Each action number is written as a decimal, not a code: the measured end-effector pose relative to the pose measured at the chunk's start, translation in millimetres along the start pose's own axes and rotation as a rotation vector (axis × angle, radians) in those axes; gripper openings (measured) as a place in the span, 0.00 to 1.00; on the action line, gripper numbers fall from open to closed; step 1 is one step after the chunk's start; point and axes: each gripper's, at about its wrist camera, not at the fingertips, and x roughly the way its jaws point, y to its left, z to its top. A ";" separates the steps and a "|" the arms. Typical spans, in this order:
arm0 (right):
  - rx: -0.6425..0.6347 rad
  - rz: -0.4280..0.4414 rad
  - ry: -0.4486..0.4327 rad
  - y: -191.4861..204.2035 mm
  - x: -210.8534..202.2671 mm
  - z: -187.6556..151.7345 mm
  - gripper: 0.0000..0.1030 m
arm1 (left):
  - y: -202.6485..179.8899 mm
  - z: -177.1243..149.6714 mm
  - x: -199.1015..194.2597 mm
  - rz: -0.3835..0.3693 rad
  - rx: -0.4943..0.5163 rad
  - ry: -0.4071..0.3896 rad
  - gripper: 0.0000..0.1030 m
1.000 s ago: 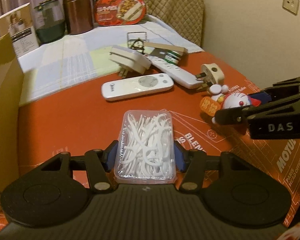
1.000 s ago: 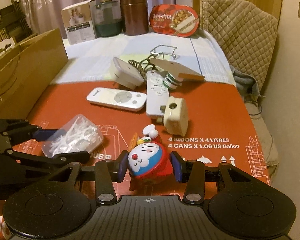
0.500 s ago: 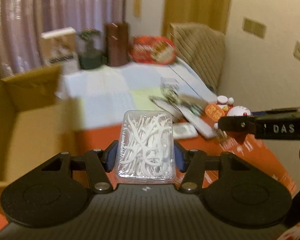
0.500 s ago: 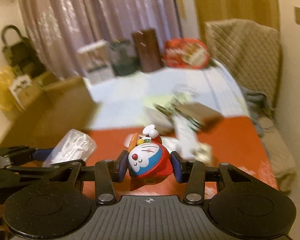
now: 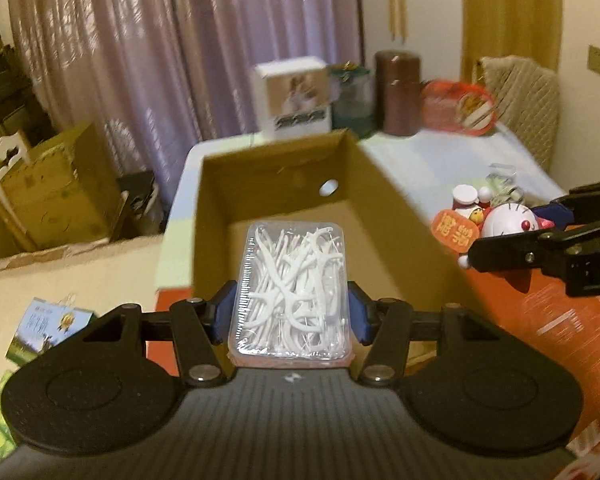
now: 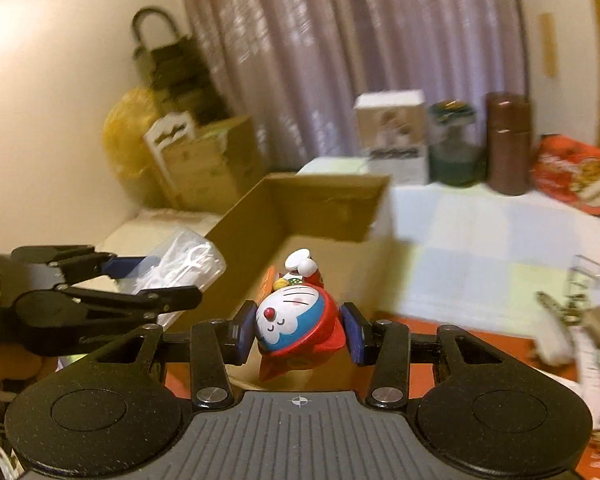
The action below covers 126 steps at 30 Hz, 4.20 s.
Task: Organize rigid objects
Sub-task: 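Carry the cat figure in the right gripper and floss box in the left over the cardboard box, then open the right gripper to drop the cat figure while the left gripper drops the floss box, then grasp the cream plug adapter with the right gripper, then grasp the white Midea remote with the left gripper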
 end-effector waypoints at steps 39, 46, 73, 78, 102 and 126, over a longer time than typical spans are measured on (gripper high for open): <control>0.143 -0.268 -0.173 -54.2 -122.7 -91.7 0.67 | -69.2 -6.6 -94.8 -0.129 -0.122 -0.200 0.60; 0.243 -0.442 -0.184 -102.4 -180.2 -150.4 0.69 | -138.4 -9.5 -98.2 -0.246 -0.058 -0.199 0.60; 0.211 -0.450 -0.101 -218.6 -138.0 -165.1 0.69 | -255.2 -31.7 60.8 -0.371 0.163 -0.050 0.65; 0.185 -0.428 -0.069 -238.7 -109.2 -153.5 0.69 | -260.4 -27.4 84.9 -0.359 0.183 -0.051 0.65; 0.260 -0.442 0.032 -274.0 -66.7 -145.1 0.35 | -259.8 -18.4 126.0 -0.382 0.125 0.017 0.65; 0.328 -0.392 0.044 -260.4 -66.8 -144.2 0.26 | -273.3 -16.7 152.6 -0.318 0.254 0.013 0.67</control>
